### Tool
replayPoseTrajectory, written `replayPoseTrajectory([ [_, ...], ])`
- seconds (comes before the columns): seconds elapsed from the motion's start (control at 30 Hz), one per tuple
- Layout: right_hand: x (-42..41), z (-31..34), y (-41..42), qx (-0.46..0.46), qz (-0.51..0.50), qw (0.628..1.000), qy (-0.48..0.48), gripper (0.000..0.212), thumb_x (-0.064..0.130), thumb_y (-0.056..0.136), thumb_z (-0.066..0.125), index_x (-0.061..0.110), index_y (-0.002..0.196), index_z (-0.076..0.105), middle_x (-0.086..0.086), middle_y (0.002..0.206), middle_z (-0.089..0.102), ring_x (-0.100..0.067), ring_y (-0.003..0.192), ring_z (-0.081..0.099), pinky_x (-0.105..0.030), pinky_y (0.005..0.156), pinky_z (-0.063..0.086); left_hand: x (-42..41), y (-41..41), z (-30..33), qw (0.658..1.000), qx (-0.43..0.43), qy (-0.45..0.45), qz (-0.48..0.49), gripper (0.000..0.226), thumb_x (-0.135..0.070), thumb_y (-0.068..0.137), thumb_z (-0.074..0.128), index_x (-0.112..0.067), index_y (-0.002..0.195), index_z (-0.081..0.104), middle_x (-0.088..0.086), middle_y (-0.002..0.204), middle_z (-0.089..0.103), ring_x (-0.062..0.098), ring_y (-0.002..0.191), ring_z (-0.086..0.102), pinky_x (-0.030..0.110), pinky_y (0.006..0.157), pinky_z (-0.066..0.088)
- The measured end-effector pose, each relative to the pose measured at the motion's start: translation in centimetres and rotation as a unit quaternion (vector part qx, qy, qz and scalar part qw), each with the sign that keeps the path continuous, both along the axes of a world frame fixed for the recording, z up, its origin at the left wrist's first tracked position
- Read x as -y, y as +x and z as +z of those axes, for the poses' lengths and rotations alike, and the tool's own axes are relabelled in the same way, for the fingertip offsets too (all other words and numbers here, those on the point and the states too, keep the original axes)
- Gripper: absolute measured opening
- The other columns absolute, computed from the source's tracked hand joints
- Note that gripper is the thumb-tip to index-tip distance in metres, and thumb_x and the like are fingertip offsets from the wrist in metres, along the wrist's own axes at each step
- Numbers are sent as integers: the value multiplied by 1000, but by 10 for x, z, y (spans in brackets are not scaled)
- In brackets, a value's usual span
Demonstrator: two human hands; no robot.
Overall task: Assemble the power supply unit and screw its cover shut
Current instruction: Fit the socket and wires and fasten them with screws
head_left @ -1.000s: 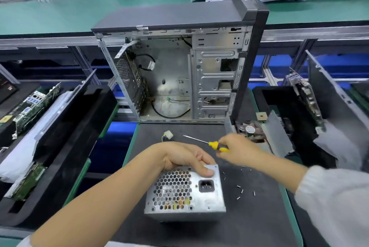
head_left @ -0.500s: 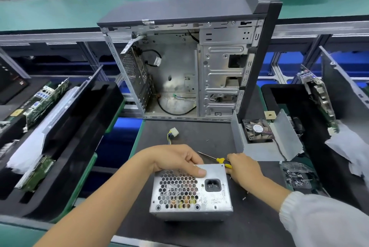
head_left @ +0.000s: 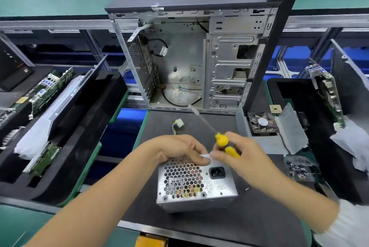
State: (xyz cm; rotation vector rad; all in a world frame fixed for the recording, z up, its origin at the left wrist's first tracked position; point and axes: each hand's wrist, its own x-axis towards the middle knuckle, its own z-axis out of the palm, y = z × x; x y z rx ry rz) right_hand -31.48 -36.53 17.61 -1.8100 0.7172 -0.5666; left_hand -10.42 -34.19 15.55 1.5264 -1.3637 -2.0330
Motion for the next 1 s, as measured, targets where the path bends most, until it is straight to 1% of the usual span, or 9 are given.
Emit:
replayPoseTrajectory([
  [0.13, -26, -5, 6, -29, 41, 991, -121, 11, 42, 72, 70, 46, 67, 60, 4, 75, 43, -8, 63, 42, -23, 58, 34, -1, -2, 2, 1000, -11, -7, -7, 16, -11, 82, 67, -5, 97, 69, 15, 87, 61, 22, 75, 56, 31, 75, 43],
  [0.2, -23, -8, 6, -43, 21, 985, -166, 7, 42, 73, 68, 35, 74, 70, 5, 72, 42, -8, 61, 40, -23, 56, 32, -1, -1, 4, 1000, -8, -8, -13, 10, -4, 89, 63, -4, 98, 66, 14, 84, 60, 21, 73, 55, 32, 74, 42],
  [0.3, -19, -14, 3, -76, -5, 973, -217, 26, 49, 74, 63, 25, 75, 74, 7, 69, 40, -8, 58, 40, -25, 53, 29, -2, -2, 5, 1000, -7, 9, -5, 11, -2, 93, 56, 0, 103, 62, 12, 85, 60, 18, 71, 57, 28, 72, 45],
  [0.43, -18, -17, -1, -60, -21, 977, -205, 28, 51, 74, 61, 26, 72, 75, 5, 68, 41, -11, 57, 42, -33, 51, 33, -2, -3, 7, 1000, -7, 22, 1, 11, -5, 94, 57, -2, 104, 61, 10, 83, 60, 11, 64, 59, 22, 65, 49],
  [0.6, -19, -19, 2, -28, -34, 981, -189, 3, 36, 73, 71, 35, 72, 74, 2, 65, 43, -11, 57, 42, -36, 51, 33, -1, -1, 4, 999, -20, 35, 11, 7, -6, 93, 59, -7, 93, 65, 8, 80, 63, 9, 61, 62, 20, 61, 51],
  [0.7, -20, -21, 2, -30, -29, 979, -201, 4, 30, 74, 75, 27, 73, 76, 2, 64, 44, -12, 55, 42, -34, 50, 33, -1, -1, 3, 999, -35, 37, 13, 9, -11, 89, 65, -7, 96, 65, 10, 84, 63, 13, 67, 63, 25, 69, 51],
  [0.8, -21, -23, 1, -26, -16, 973, -228, 4, 24, 74, 78, 23, 78, 77, 7, 63, 41, -10, 54, 39, -26, 49, 29, -1, -1, 1, 999, -40, 29, 10, 8, -12, 89, 65, -7, 95, 67, 11, 86, 65, 19, 76, 62, 32, 80, 49],
  [0.87, -21, -22, 1, -13, -11, 971, -240, 8, 27, 74, 75, 21, 80, 78, 9, 63, 41, -9, 54, 40, -21, 49, 27, -1, 0, 1, 998, -43, 40, 11, 5, -11, 92, 63, -10, 90, 68, 7, 81, 69, 16, 70, 65, 27, 72, 53],
  [1.0, -20, -22, 2, -14, 3, 957, -290, 18, 35, 74, 71, 19, 79, 78, 6, 62, 45, -14, 50, 43, -23, 44, 32, 0, 0, 2, 997, -49, 48, 16, 8, -8, 93, 61, -10, 88, 67, 4, 74, 69, 11, 62, 67, 22, 61, 56],
])
